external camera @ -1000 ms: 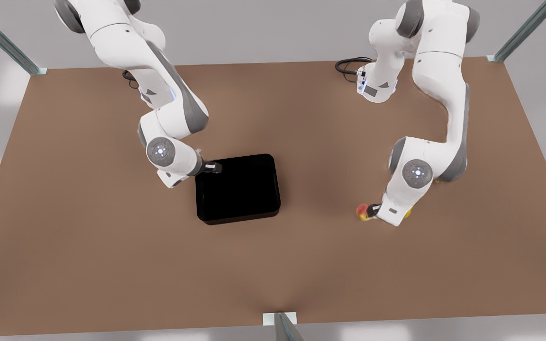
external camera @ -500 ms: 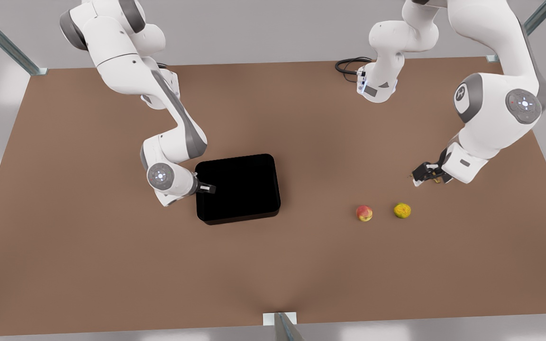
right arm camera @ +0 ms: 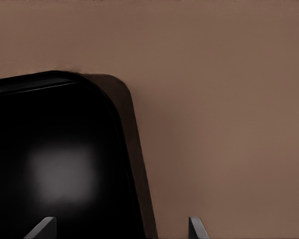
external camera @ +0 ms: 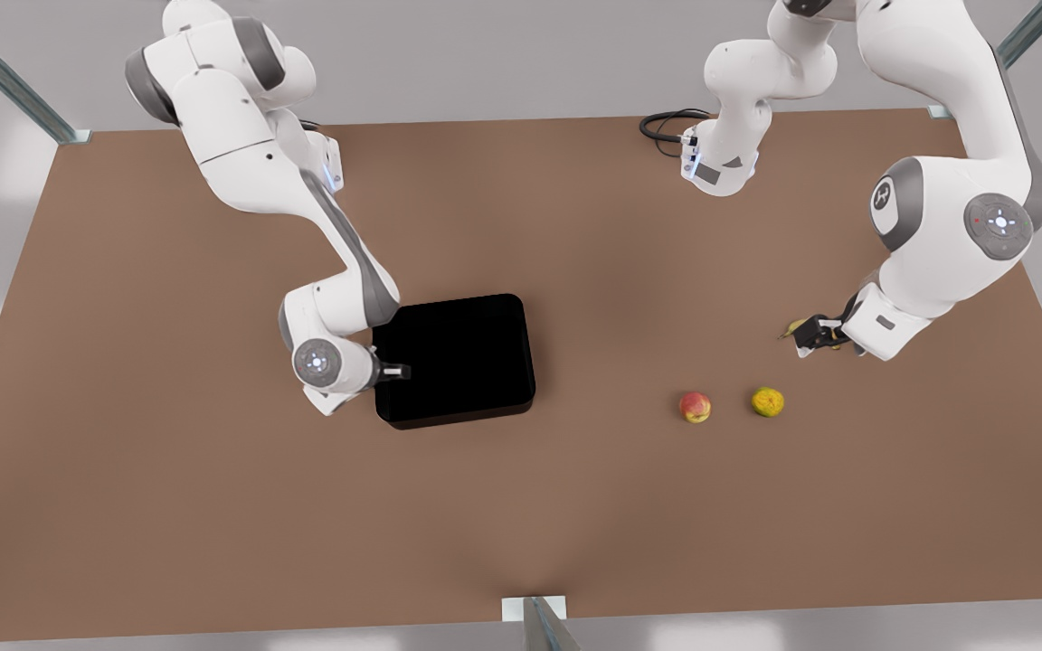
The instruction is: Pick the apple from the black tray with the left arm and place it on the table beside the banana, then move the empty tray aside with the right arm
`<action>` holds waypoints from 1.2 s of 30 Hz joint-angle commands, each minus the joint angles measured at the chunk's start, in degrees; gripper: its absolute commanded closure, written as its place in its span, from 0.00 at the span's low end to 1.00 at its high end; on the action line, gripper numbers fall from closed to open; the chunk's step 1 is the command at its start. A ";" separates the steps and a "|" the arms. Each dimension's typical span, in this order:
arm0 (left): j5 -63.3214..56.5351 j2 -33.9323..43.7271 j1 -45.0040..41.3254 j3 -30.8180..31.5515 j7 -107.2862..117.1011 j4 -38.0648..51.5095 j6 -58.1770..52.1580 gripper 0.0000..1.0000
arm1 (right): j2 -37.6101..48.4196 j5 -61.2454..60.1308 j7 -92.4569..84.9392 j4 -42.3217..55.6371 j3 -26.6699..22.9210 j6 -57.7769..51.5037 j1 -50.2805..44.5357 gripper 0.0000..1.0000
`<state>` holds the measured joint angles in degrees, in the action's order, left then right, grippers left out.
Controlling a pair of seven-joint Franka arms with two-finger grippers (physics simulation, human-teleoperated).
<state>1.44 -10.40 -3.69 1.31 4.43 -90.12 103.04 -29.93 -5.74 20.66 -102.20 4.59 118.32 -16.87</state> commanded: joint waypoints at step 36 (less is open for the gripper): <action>-0.21 -0.50 0.09 0.01 -4.69 0.03 0.40 0.00 | 0.04 -0.67 -15.39 10.80 -0.81 -15.22 0.08 0.88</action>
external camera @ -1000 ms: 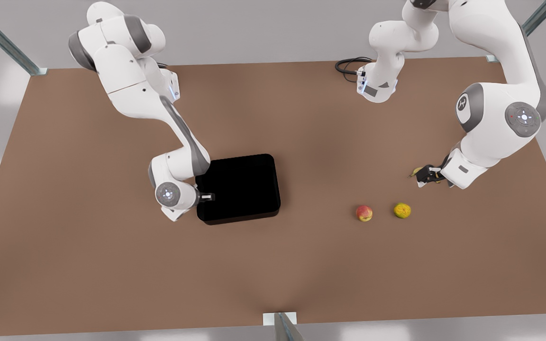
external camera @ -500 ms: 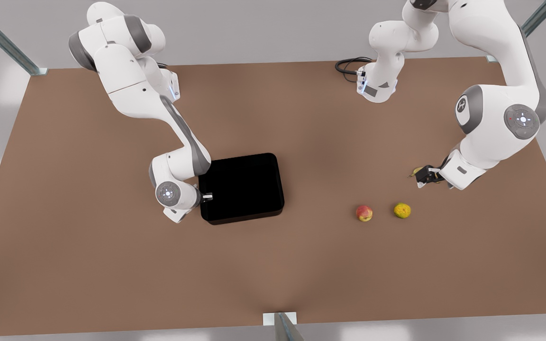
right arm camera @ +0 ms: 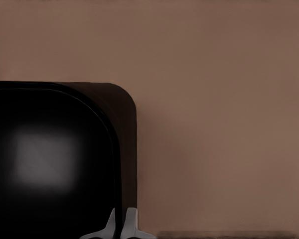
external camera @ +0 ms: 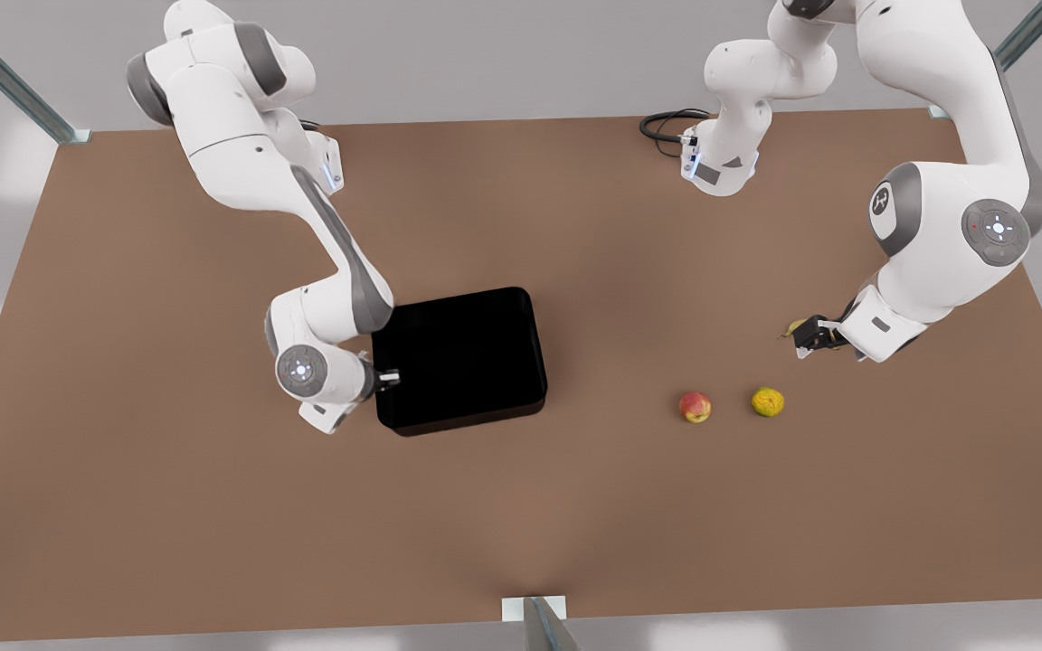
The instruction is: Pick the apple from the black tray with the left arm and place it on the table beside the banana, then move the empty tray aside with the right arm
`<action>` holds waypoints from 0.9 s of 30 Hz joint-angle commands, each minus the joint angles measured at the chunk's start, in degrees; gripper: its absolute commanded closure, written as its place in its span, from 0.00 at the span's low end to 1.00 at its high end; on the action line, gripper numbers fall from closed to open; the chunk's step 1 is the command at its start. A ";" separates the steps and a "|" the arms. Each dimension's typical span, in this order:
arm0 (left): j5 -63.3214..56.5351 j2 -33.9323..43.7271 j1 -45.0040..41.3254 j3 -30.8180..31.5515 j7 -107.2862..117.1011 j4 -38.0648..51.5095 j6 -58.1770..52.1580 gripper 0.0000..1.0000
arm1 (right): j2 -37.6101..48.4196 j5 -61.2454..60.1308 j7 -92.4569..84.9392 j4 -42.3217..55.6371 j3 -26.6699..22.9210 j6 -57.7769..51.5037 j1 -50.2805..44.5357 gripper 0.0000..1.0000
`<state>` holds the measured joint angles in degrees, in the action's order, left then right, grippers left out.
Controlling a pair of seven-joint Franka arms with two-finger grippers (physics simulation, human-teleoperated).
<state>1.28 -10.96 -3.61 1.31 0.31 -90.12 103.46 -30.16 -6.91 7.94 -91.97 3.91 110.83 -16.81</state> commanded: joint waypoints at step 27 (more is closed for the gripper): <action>0.04 0.32 -0.09 0.01 -0.49 -0.23 1.13 0.00 | -11.50 -0.65 -59.27 9.70 -31.51 -7.74 4.16 0.88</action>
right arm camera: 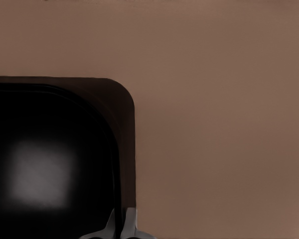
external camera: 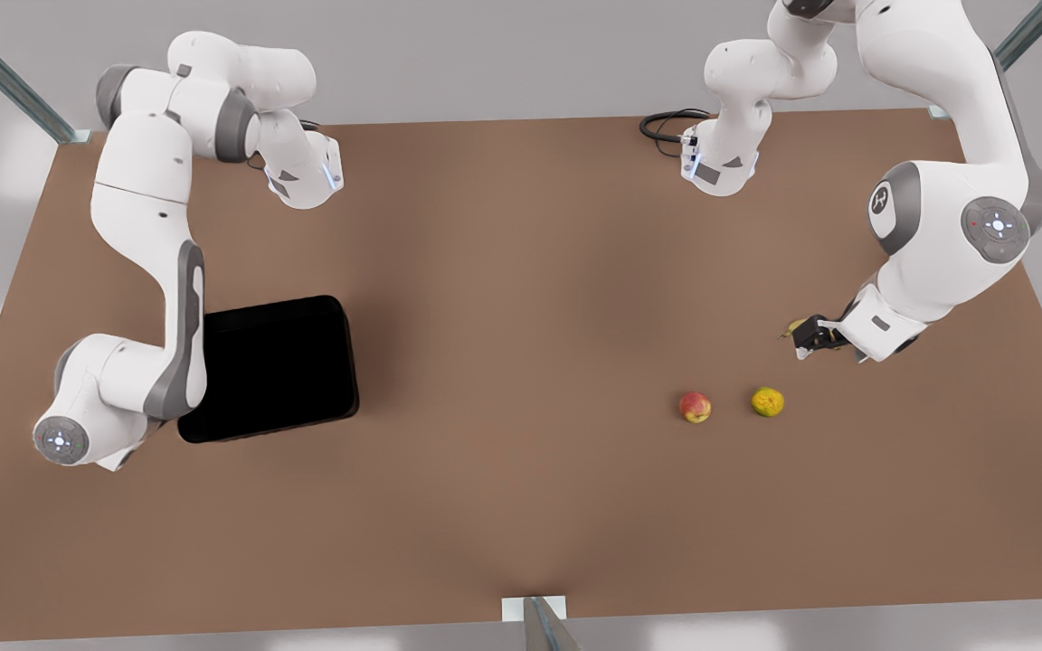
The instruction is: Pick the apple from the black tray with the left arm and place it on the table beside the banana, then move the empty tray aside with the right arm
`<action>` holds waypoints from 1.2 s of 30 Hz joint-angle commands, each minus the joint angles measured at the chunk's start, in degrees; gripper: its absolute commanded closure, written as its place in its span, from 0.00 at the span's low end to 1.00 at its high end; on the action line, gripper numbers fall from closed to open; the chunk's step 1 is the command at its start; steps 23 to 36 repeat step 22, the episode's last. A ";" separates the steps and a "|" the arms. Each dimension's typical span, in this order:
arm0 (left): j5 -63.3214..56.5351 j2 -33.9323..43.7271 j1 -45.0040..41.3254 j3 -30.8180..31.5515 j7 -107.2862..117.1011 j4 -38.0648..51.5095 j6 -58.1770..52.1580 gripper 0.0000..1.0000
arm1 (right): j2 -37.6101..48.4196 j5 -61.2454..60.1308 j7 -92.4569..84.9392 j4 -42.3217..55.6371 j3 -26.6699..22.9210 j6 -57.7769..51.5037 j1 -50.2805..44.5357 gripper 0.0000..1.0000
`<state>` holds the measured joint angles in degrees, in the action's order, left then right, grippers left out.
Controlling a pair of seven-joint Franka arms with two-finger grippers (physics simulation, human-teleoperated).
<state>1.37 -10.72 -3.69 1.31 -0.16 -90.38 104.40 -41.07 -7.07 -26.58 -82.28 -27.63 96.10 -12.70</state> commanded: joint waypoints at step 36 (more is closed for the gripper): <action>-1.89 -0.71 -0.61 0.27 -0.28 0.91 3.00 0.00 | 26.92 10.50 11.46 2.39 31.67 -14.01 16.04 0.00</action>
